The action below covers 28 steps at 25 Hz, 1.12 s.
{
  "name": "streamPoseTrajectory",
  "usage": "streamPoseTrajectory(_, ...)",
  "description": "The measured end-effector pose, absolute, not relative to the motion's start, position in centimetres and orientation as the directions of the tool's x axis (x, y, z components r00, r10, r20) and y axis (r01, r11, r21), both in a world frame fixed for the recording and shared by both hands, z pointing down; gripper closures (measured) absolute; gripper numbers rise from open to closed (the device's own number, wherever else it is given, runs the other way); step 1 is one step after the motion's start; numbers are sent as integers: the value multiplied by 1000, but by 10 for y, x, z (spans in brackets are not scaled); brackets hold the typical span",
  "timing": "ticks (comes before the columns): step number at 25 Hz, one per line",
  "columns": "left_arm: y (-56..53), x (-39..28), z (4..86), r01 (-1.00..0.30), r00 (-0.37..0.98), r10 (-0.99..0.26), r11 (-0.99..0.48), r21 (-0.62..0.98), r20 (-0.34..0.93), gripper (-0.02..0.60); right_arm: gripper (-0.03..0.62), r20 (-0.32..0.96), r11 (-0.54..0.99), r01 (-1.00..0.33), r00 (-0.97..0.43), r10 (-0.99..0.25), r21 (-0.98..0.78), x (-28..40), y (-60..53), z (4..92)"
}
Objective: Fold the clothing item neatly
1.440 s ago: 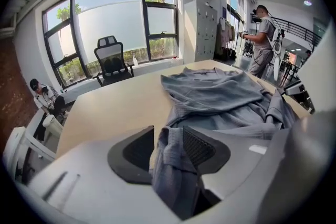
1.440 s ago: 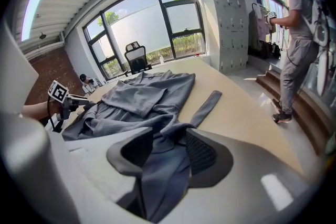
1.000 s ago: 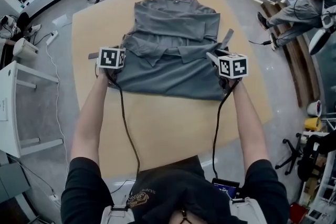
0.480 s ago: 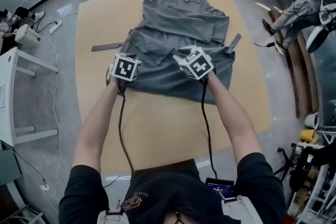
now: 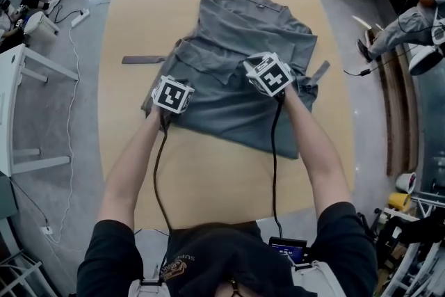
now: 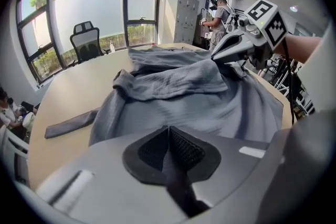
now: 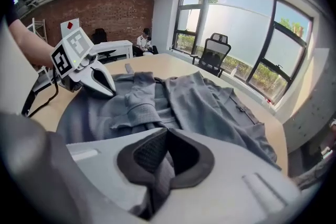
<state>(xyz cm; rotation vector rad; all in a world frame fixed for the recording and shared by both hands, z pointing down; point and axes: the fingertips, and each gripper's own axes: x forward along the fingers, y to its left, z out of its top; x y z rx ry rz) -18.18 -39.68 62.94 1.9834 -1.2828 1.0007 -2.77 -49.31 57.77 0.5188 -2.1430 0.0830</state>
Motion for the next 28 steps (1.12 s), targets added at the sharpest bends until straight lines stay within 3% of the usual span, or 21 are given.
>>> streamPoseTrajectory(10, -397, -185, 624, -935, 283, -532, -337, 107, 798, 561, 583, 851, 892, -438, -418, -316, 116, -19, -546, 618)
streamPoseTrajectory(17, -397, -187, 623, -937, 293, -527, -326, 129, 798, 563, 572, 815, 867, -496, -523, -250, -53, -17, -548, 604)
streamPoseTrajectory(23, -400, -184, 629, -937, 309, -520, -310, 161, 797, 564, 566, 773, 810, -584, -536, -339, -49, -1, -564, 572)
streamPoseTrajectory(28, -396, -186, 629, -934, 305, -486, -320, 158, 819, 565, 566, 761, 811, -584, -544, -354, -41, -13, -548, 561)
